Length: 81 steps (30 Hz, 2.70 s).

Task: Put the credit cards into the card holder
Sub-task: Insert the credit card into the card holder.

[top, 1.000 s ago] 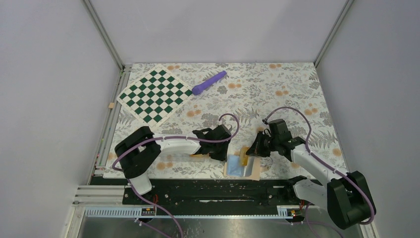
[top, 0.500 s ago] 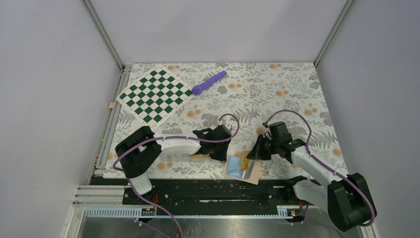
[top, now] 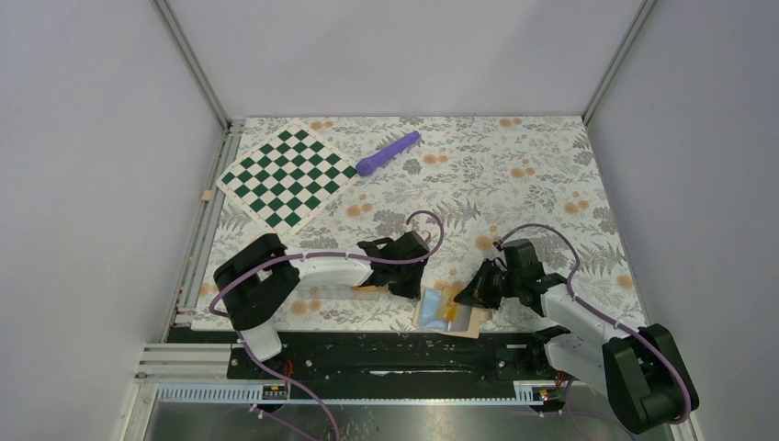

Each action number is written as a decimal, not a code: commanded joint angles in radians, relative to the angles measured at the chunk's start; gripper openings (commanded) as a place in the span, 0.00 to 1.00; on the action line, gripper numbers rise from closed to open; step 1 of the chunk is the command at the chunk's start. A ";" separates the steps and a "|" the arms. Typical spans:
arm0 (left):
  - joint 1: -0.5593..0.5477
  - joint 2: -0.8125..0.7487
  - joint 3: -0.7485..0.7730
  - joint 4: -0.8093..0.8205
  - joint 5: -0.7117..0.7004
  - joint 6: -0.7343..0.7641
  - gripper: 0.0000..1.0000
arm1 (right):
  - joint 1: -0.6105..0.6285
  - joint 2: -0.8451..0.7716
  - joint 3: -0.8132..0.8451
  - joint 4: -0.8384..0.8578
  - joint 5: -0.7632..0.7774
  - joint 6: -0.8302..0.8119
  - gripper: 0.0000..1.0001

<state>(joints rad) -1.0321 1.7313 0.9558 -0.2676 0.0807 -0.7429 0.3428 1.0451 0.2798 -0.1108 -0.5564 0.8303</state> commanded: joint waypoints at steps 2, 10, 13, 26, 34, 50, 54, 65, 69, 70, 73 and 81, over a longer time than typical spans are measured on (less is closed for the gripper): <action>-0.012 0.039 -0.011 -0.025 0.009 -0.007 0.00 | 0.001 -0.038 -0.060 0.009 0.006 0.086 0.00; -0.016 0.043 -0.007 -0.025 0.009 -0.003 0.00 | -0.001 -0.089 0.002 -0.140 0.025 0.003 0.00; -0.019 0.049 -0.003 -0.025 0.011 0.001 0.00 | 0.001 -0.078 0.005 -0.166 0.007 -0.019 0.00; -0.025 0.060 0.014 -0.036 0.011 0.008 0.00 | 0.001 0.054 -0.004 -0.090 -0.077 -0.050 0.00; -0.026 0.049 0.018 -0.049 0.014 -0.001 0.00 | 0.001 0.116 0.012 0.020 -0.080 -0.022 0.00; -0.042 -0.006 -0.048 -0.038 0.067 -0.121 0.00 | 0.001 0.002 0.074 -0.239 0.042 -0.128 0.64; -0.052 -0.007 -0.043 -0.034 0.080 -0.141 0.00 | 0.006 0.055 0.058 -0.165 -0.012 -0.101 0.59; -0.054 -0.007 -0.017 -0.047 0.092 -0.161 0.00 | 0.099 0.194 0.076 0.066 -0.077 0.096 0.27; -0.052 -0.015 -0.008 -0.070 0.072 -0.158 0.00 | 0.113 0.170 0.094 0.011 -0.044 0.073 0.34; -0.052 -0.017 -0.008 -0.073 0.069 -0.156 0.00 | 0.113 0.161 0.100 -0.023 -0.035 0.054 0.36; -0.052 -0.032 0.002 -0.100 0.049 -0.145 0.00 | 0.113 0.100 0.122 -0.124 0.011 -0.005 0.47; -0.054 -0.142 -0.004 -0.028 0.128 -0.142 0.41 | 0.113 -0.006 0.153 -0.309 0.094 -0.108 0.56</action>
<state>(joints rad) -1.0809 1.6669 0.9424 -0.3504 0.1581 -0.8783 0.4473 1.0584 0.4091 -0.3145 -0.5121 0.7807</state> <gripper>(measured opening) 0.386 0.567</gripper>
